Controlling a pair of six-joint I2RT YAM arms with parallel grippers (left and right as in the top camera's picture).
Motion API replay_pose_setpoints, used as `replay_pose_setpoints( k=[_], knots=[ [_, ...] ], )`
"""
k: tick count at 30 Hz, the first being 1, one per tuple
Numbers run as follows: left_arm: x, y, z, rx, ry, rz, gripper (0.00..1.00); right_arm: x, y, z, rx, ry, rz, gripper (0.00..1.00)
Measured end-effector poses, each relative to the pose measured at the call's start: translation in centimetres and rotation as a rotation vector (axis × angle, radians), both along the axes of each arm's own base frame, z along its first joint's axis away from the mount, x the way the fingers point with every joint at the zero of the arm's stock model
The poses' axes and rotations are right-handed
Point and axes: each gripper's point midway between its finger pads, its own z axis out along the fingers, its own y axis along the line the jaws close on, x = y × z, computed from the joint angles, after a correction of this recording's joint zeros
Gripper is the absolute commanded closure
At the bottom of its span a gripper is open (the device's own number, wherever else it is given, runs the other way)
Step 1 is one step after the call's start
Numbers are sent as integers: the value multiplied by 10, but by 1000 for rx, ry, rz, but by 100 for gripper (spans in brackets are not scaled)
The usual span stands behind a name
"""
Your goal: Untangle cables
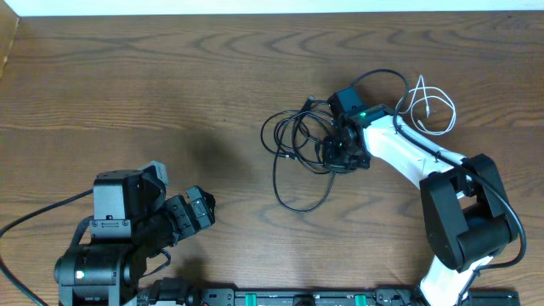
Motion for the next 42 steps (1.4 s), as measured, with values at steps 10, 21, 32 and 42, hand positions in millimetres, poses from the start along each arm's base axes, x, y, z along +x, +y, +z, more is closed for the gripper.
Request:
replay_pose_setpoints(
  k=[10,21,32,42],
  knots=[
    [0,0,0,0,0,0,2,9,5,71,-17,32,41,99],
    [0,0,0,0,0,0,2,42,41,291,246,-477,272,99],
    [0,0,0,0,0,0,2,4,25,497,444,-1112,286,99],
    [0,0,0,0,-1,0,2,2,-77,496,78,-1146,-192,99]
  ],
)
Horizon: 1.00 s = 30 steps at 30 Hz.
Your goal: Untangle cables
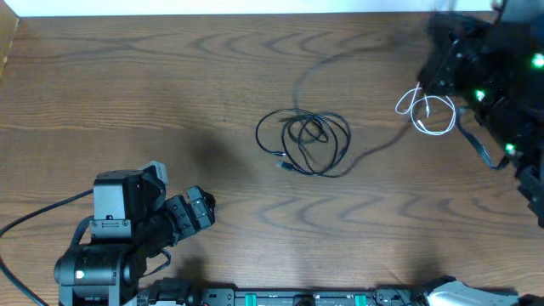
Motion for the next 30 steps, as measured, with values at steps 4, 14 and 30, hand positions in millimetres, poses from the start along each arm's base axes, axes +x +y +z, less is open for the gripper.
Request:
replay_pose_setpoints(
  k=[4,14,30],
  knots=[
    [0,0,0,0,0,0,2,2,-43,-36,-90,125,-262,99],
    [0,0,0,0,1,0,2,16,-20,-101,-120,377,-218,99],
    [0,0,0,0,1,0,2,-17,174,-196,-56,763,663,99]
  ],
)
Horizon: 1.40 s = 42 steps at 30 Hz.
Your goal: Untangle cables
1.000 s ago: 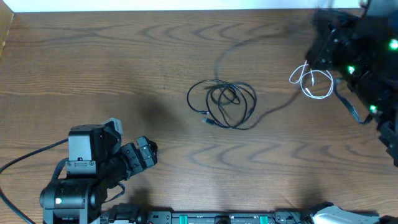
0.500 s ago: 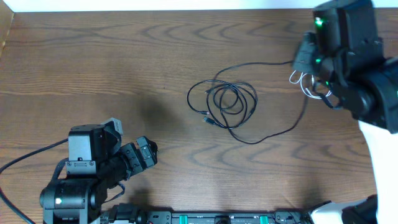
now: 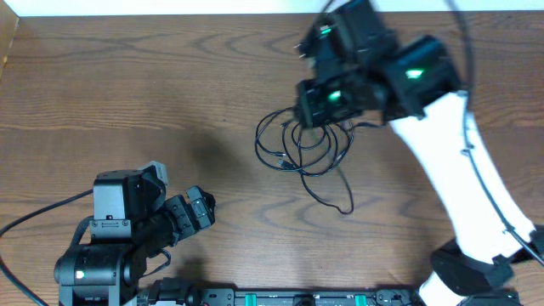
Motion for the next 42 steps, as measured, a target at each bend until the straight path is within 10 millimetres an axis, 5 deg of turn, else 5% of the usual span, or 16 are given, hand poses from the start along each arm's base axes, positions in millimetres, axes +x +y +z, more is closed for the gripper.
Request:
replay_pose_setpoints(
  k=[4,9,16,22,30,42],
  knots=[
    [0,0,0,0,0,0,2,-6,25,-19,-13,32,73,94],
    [0,0,0,0,0,0,2,-12,43,-38,-41,67,127,31],
    [0,0,0,0,0,0,2,-12,43,-45,-84,47,133,1],
    [0,0,0,0,0,0,2,2,2,-55,-210,55,43,1],
    [0,0,0,0,-2,0,2,30,-109,-62,-542,33,-171,1],
    [12,0,7,-5,-57,7,2,58,-177,-58,-615,24,-335,1]
  ],
)
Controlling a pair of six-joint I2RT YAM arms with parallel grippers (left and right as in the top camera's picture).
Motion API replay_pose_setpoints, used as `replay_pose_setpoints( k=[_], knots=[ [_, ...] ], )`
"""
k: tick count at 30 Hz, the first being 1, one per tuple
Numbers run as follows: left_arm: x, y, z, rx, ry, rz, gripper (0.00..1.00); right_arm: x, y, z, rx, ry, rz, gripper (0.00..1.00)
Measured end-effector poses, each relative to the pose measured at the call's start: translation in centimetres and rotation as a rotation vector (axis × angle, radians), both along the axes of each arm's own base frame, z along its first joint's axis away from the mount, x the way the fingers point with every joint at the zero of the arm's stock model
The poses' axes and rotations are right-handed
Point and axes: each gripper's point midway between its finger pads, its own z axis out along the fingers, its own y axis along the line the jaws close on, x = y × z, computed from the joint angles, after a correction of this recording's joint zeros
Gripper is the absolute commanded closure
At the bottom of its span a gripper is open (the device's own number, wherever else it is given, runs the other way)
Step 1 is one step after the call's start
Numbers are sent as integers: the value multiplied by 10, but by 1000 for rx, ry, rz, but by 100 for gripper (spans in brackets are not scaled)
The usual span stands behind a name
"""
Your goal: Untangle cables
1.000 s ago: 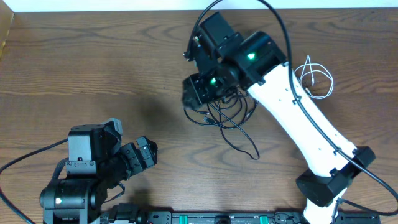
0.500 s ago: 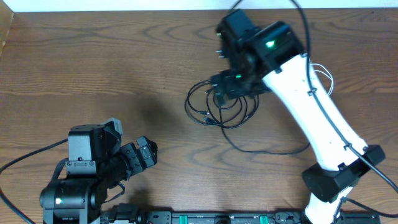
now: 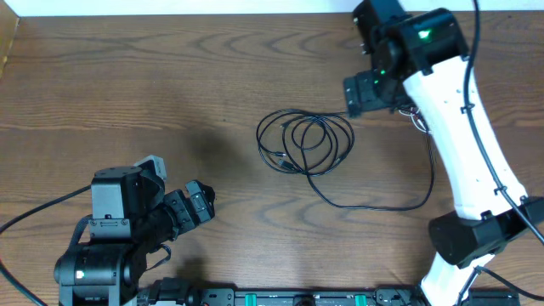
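The black cable (image 3: 304,143) lies mid-table as a loose tangle of loops. One long tail (image 3: 374,206) sweeps from it toward the front right and curves back up behind the right arm. A strand from the top of the tangle runs straight to my right gripper (image 3: 355,100), which hangs above the table just right of the tangle and looks shut on that strand. A bit of the white cable (image 3: 418,121) peeks out from behind the right arm; the rest is hidden. My left gripper (image 3: 201,204) rests at the front left, well away from the cables.
The right arm's white link (image 3: 463,144) crosses the right side of the table above the cables. A box edge (image 3: 8,47) shows at the far left. The left arm's base (image 3: 106,246) fills the front left corner.
My right gripper has moved from over the tangle's upper right to a spot right of it. The black tail now reaches much further right in a long curve. The left arm barely shifted.
My right gripper was first down in the black tangle beside the white cable. Then it was high at the right with a strand stretched off the tangle. Then it was back over the tangle with a short tail free, and now the tail lies long.
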Motion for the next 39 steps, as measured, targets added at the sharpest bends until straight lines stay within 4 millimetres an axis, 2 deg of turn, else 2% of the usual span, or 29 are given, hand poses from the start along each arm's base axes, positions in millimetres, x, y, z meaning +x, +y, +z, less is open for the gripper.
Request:
replay_pose_setpoints(
  k=[4,8,14,17,21,24,25,27,29,32,34,35,36,39],
  knots=[
    [0,0,0,0,-1,0,2,5,-32,-4,-23,9,-73,1],
    [0,0,0,0,3,1,2,3,-64,-21,-52,71,-121,1],
    [-1,0,-1,-1,7,3,2,-5,-111,-75,-75,187,-227,1],
    [-1,0,-1,-1,6,3,2,-11,-127,-105,-78,228,-267,1],
    [-1,0,-1,-1,6,3,2,-17,-143,-146,-69,255,-310,4],
    [-1,0,-1,-1,7,3,2,-12,-145,-175,-23,221,-330,7],
    [-1,0,-1,-1,7,3,2,-12,-145,-183,-11,215,-333,11],
    [-1,0,-1,-1,7,3,2,-9,-143,-198,9,191,-331,26],
    [-1,0,-1,-1,7,3,2,-7,-141,-211,23,172,-326,29],
    [-1,0,-1,-1,7,3,2,-7,-139,-225,37,152,-321,46],
    [-1,0,-1,-1,7,3,2,-9,-137,-233,46,152,-316,68],
    [-1,0,-1,-1,7,3,2,-11,-136,-235,51,157,-313,81],
    [-1,0,-1,-1,7,3,2,-13,-136,-237,53,162,-311,98],
    [-1,0,-1,-1,7,3,2,-16,-134,-238,59,172,-314,99]
  ],
)
